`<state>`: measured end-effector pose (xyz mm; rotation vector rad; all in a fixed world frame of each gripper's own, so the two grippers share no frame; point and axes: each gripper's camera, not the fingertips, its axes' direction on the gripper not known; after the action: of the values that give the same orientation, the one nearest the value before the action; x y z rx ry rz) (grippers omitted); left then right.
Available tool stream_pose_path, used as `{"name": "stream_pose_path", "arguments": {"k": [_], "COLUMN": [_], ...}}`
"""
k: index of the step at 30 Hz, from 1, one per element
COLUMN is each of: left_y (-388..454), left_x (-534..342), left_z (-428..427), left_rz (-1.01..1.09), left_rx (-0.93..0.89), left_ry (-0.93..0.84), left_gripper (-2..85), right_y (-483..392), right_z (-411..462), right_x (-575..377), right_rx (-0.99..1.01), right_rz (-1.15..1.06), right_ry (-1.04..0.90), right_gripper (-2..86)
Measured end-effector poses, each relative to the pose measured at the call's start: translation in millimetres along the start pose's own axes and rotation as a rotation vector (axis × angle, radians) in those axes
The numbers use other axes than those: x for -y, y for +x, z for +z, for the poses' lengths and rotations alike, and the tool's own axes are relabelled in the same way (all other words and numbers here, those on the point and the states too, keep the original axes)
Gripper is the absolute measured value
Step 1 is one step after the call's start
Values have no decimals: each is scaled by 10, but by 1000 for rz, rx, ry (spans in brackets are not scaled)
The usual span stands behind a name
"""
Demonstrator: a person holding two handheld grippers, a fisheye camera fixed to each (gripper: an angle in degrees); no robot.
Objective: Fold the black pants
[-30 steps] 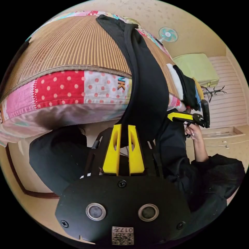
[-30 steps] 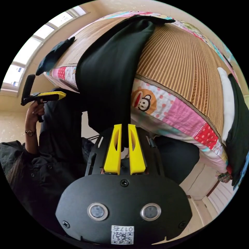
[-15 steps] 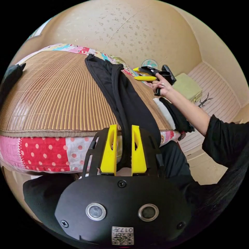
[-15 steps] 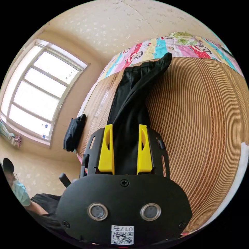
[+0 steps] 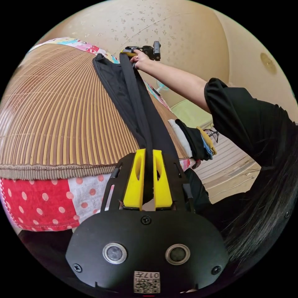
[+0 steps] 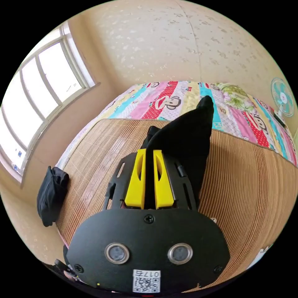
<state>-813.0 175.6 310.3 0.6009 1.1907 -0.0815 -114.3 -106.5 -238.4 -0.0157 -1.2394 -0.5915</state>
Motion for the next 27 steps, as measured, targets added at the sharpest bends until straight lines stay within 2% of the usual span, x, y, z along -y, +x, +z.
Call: {"name": "stream_pose_path", "arguments": {"k": [1,2,5,9,13,17,21,24,27], "left_y": [-41,-55,-30,-11,-13,17,116,163,201], "left_x": [23,45,69,85,102,82,0,-60,-91], "left_z": [13,26,46,73,100,107,84,128,69], "left_rz": [-8,-6,17,28,13,-5,15,23,-16], "left_rx": [-20,-25,-2,17,38,90,184,213,179], "left_ry": [-6,-14,-22,-23,-19,-2,38,44,37], "left_gripper": [51,51,52,57,62,62,42,26,20], "right_y": [-46,-79,-160,-214,19,350,350,257,200], "right_z": [224,333,239,-263,-982,-1471,-1669,-1631,-1786], "right_x": [27,-4,-289,-1027,-2297,-3574,-4220,-4477,-4572], "right_rx": [71,57,-91,-71,18,111,238,233,216], "right_rz": [-36,-52,-80,-154,-70,134,184,159,148], "right_ry": [-90,-128,-103,-97,-133,-153,-114,-143,-82], "right_gripper": [69,75,81,86,92,97,94,58,33]}}
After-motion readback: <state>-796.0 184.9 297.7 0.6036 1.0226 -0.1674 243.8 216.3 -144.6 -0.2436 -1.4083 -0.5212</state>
